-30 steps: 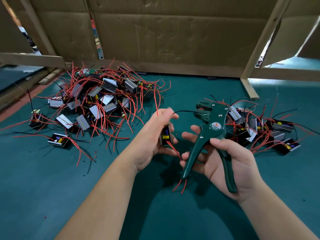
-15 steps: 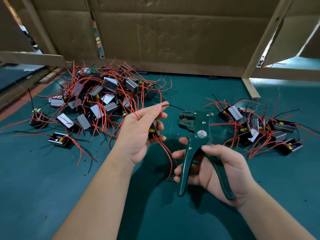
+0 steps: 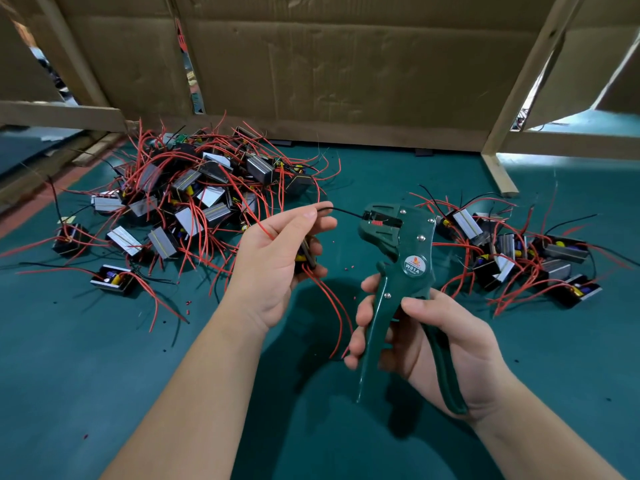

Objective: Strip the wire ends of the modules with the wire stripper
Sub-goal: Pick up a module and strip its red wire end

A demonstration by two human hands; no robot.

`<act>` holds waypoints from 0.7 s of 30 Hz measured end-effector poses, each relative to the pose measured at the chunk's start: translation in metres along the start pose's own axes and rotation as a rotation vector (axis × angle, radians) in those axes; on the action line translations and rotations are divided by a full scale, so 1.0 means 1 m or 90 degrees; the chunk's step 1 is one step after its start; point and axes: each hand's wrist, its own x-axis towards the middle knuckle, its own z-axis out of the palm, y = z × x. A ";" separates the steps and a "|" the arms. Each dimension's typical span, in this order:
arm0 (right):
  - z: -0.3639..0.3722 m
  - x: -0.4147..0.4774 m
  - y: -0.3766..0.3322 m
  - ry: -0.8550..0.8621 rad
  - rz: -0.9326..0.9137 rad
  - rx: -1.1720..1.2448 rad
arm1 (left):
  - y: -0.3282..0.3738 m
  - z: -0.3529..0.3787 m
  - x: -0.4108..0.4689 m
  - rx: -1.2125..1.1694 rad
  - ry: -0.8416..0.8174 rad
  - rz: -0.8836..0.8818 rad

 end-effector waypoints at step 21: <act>-0.004 0.000 0.005 0.032 -0.045 -0.085 | 0.001 0.001 -0.001 -0.038 -0.042 -0.002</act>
